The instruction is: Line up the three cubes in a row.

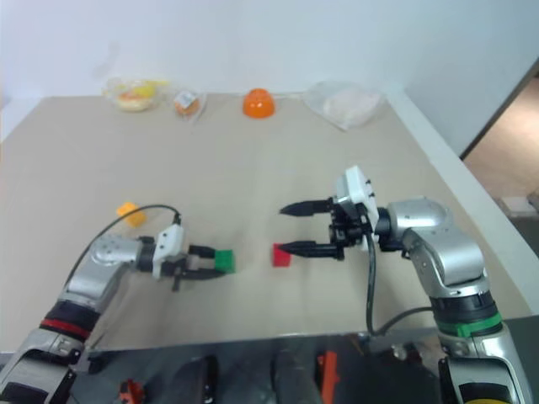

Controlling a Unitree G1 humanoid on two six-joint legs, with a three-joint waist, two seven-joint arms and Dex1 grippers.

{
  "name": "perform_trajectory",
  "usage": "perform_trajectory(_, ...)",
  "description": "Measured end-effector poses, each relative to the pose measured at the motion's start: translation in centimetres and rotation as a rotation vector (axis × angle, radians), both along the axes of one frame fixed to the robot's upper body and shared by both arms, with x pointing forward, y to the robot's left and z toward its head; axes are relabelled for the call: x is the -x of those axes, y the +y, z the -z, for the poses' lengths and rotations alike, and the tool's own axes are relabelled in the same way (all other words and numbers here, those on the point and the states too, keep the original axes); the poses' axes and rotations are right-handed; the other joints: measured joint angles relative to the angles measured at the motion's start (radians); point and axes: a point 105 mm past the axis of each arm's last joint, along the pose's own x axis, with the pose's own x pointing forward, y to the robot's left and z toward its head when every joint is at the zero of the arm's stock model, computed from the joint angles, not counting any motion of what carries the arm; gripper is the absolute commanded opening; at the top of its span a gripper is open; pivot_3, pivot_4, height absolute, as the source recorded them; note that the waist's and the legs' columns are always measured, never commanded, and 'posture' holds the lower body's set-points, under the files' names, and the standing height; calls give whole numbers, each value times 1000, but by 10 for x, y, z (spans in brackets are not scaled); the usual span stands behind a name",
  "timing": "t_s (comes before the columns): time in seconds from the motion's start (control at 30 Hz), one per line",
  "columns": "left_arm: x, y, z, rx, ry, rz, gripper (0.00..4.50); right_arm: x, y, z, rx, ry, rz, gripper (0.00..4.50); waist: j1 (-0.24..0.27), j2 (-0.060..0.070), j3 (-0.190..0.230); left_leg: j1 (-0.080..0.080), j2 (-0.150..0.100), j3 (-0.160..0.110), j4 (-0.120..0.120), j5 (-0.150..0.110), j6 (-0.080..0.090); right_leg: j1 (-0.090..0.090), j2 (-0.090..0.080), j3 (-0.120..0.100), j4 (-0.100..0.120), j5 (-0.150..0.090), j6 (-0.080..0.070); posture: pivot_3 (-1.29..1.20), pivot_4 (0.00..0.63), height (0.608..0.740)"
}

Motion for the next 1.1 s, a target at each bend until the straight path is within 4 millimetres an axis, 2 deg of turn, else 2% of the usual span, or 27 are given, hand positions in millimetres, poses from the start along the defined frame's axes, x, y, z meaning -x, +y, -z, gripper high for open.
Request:
perform_trajectory(0.27, -9, -4, 3, 21, 3, -2, 1275, 2, -6, 6, 15, 22, 20, 3537, 2, 0, 0, 0, -1, 0, 3, 0, 0, 2, 0, 0, 0, 1, 0, 0, 150, 740)
perform_trajectory(0.5, -18, -9, 1, 22, 5, -8, 1275, 3, -31, 26, 88, 80, 87, 3537, 2, 0, 0, 1, -6, 0, 4, 2, 3, 4, -7, 0, 0, 1, 0, 0, 150, 740)
perform_trajectory(0.97, -20, -16, -2, 14, 2, 24, 1275, 1, -31, 25, 82, 64, 96, 3537, 4, 0, 0, -1, -6, 0, 2, 3, 4, 3, -7, 0, 0, 0, 3, 0, 150, 740)
perform_trajectory(1.1, -19, -24, -1, 26, 16, 38, 1275, 1, -30, 25, 77, 62, 94, 3537, 2, 0, 0, -1, -6, 0, 2, 3, 4, 3, -7, 0, 0, 0, 3, 0, 150, 740)
